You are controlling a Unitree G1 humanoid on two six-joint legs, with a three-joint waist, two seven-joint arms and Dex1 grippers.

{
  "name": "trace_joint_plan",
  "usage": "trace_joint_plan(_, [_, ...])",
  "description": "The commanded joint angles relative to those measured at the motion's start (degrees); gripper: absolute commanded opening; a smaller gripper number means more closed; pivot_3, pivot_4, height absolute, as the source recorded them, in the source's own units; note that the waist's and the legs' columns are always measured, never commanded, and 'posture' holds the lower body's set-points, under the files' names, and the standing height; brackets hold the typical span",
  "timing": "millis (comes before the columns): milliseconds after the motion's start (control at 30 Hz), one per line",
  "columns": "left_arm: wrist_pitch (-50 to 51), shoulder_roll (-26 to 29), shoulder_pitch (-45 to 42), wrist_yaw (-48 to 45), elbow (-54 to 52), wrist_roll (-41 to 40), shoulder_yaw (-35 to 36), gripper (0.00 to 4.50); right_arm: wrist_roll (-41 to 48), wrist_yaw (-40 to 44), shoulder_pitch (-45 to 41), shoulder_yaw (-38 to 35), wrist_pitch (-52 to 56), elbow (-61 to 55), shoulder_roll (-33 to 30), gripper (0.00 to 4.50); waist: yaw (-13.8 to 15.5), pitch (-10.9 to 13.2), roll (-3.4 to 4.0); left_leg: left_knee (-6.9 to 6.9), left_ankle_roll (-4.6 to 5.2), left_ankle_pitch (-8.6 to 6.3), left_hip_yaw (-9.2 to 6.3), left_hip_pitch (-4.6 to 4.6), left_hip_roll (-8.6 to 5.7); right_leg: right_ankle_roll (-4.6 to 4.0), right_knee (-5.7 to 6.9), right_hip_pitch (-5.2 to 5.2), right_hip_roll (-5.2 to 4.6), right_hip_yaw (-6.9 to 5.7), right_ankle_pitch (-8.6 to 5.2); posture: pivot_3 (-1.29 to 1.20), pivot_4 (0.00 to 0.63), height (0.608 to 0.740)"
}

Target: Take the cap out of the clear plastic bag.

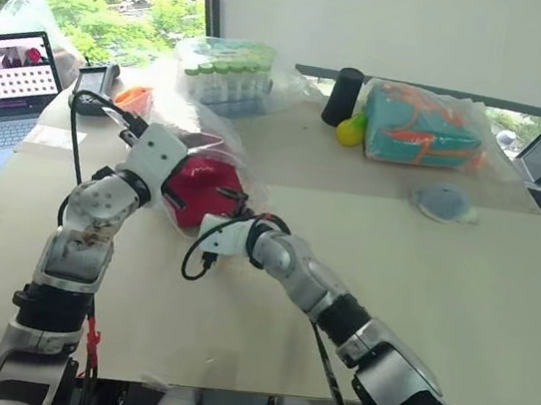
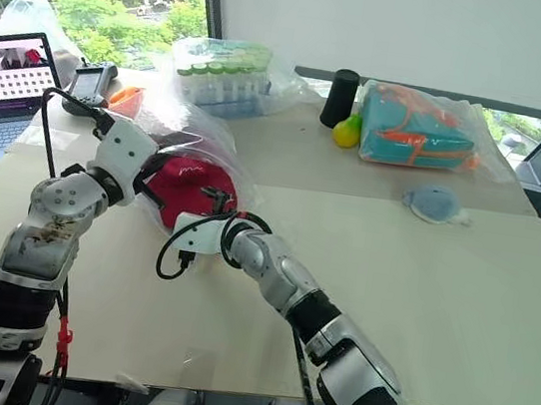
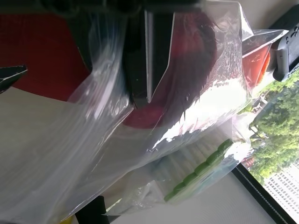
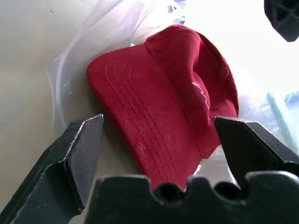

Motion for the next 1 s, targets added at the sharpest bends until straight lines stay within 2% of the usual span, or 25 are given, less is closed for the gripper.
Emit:
trace_joint_plan(33, [0.5, -0.2, -0.1, 0.2, -3.7, -0.7, 0.4, 0.03, -2.6, -2.9, -2.3, -0.7, -2.0, 3.0, 0.8, 4.50, 0.0, 0.0, 0.00, 0.00, 0.00, 0.00, 0.00, 0.00, 0.00, 0.00, 0.00, 0.00, 0.00, 0.00, 0.00, 0.00, 0.150, 0.740])
trace_joint_plan(100, [0.9, -0.3, 0.3, 0.3, -4.5, -0.8, 0.4, 0.03, -2.9, -3.1, -2.5, -0.8, -2.6, 4.6, 1.1, 4.50, 0.0, 0.0, 0.00, 0.00, 0.00, 0.00, -0.01, 0.00, 0.00, 0.00, 0.00, 0.00, 0.00, -0.01, 0.00, 0.00, 0.150, 0.740])
trace_joint_plan(200, [1.3, -0.4, 0.7, 0.3, -5.0, -0.9, 0.5, 0.00, -3.1, -3.0, -2.2, -1.1, -3.7, 5.5, 1.5, 3.73, 0.0, 0.0, 0.00, -0.01, 0.00, 0.00, -0.01, 0.00, 0.00, -0.01, 0.00, 0.00, 0.00, 0.00, 0.01, 0.00, 0.150, 0.740])
trace_joint_plan(367, [1.6, -0.5, 1.2, 0.5, -5.5, -0.8, 0.6, 0.00, -2.7, -2.6, -1.6, -1.6, -4.8, 5.7, 2.4, 1.91, -0.2, 0.0, 0.00, -0.01, 0.00, 0.00, -0.02, 0.00, 0.00, -0.01, 0.01, -0.01, 0.00, -0.01, 0.01, 0.00, 0.150, 0.740])
trace_joint_plan(500, [1.4, -0.4, 1.7, 0.4, -5.5, -0.6, 0.5, 0.00, -1.3, -2.1, -1.3, -2.9, -4.7, 5.4, 3.5, 0.71, -0.3, 0.0, 0.00, -0.01, 0.00, 0.00, -0.03, 0.00, 0.00, -0.01, 0.01, 0.00, 0.00, -0.01, 0.01, 0.00, 0.150, 0.740])
trace_joint_plan(533, [1.4, -0.4, 1.8, 0.5, -5.6, -0.5, 0.4, 0.00, -1.3, -1.8, -1.1, -3.0, -4.7, 5.2, 3.5, 0.25, -0.3, 0.0, 0.00, -0.01, 0.00, 0.00, -0.03, 0.00, 0.00, -0.01, 0.01, 0.00, 0.00, -0.01, 0.01, 0.00, 0.150, 0.740])
trace_joint_plan(567, [1.3, -0.5, 1.9, 0.5, -5.6, -0.5, 0.4, 0.00, -1.3, -1.5, -0.9, -3.2, -4.6, 5.2, 3.7, 0.06, -0.3, 0.0, 0.00, -0.01, 0.00, 0.00, -0.04, 0.00, 0.00, -0.01, 0.01, 0.00, 0.00, -0.01, 0.01, 0.00, 0.150, 0.740])
trace_joint_plan(800, [0.7, -0.9, 2.4, 0.8, -5.5, -0.2, -0.1, 0.00, -1.1, 0.4, 1.1, -4.3, -4.3, 3.0, 3.2, 0.06, -0.3, 0.0, 0.00, -0.01, 0.00, 0.00, -0.05, 0.04, 0.00, -0.01, 0.03, 0.03, 0.00, -0.03, 0.01, 0.00, 0.150, 0.740])
trace_joint_plan(1000, [0.0, -1.1, 3.0, 1.2, -5.4, 0.2, -0.6, 0.00, 0.3, 5.3, 5.0, -6.5, -3.6, -5.3, -0.5, 0.06, -0.1, 0.0, 0.00, -0.01, 0.00, 0.00, -0.05, 0.03, 0.00, -0.01, 0.02, 0.04, 0.00, -0.02, 0.01, 0.00, 0.150, 0.740])
